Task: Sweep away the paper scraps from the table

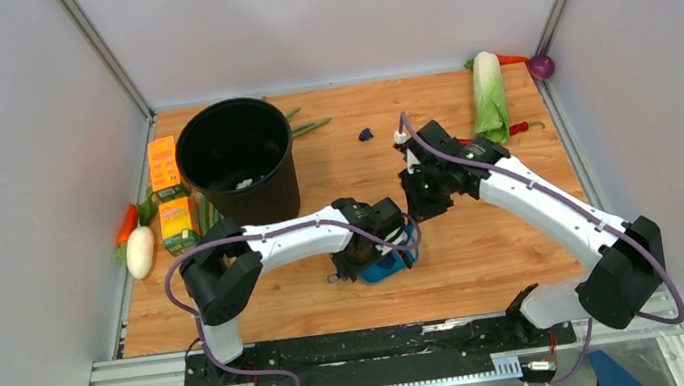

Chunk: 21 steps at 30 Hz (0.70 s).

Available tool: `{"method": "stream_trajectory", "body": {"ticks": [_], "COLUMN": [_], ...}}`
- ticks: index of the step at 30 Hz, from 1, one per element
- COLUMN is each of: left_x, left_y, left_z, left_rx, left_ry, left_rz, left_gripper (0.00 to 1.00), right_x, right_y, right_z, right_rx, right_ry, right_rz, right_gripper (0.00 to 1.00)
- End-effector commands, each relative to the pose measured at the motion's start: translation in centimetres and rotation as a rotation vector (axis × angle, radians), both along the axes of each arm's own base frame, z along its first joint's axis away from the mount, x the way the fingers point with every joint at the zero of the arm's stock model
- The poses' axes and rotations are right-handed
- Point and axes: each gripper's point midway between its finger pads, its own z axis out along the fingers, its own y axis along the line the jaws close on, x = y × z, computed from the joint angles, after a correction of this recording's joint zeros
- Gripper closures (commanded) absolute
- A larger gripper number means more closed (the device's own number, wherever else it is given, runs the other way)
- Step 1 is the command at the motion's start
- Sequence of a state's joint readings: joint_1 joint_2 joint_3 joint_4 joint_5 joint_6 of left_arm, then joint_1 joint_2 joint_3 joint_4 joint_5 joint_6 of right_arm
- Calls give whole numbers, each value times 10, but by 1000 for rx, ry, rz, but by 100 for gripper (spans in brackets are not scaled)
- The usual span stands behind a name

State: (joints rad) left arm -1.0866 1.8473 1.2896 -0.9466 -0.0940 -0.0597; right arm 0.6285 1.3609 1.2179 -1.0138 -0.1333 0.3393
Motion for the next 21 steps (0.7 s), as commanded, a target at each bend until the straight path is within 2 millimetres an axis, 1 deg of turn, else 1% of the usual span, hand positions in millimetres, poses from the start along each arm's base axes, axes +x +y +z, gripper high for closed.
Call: {"method": "stream_trajectory", "body": {"ticks": [1,5,10,15,18,21], "left_x": [4,4,2,5,9,14], "left_y": [-10,-13,-16,-22,-24,-29], "left_z": [12,16,24,43,56,72], "left_rx": [-49,-70,-91,-119,-135,-164], "left_ry": [-24,-32,-23,-40,-60,-90], "left_rz": [-6,2,11,17,24,31], "left_gripper": [100,100,100,100,100,100], "right_x": [11,20,22,20,18,15], "right_y": [1,-26,-59,-92,-104,-108], "right_z": [40,40,32,31,29,30], "right_rx": [83,1,-66,-86,-88,-82], "right_ry": [-92,-128,-150,-174,-183,-195], "right_rz": [-50,-164,-305,-459,-516,-531], "right_gripper": [100,100,100,100,100,100]}}
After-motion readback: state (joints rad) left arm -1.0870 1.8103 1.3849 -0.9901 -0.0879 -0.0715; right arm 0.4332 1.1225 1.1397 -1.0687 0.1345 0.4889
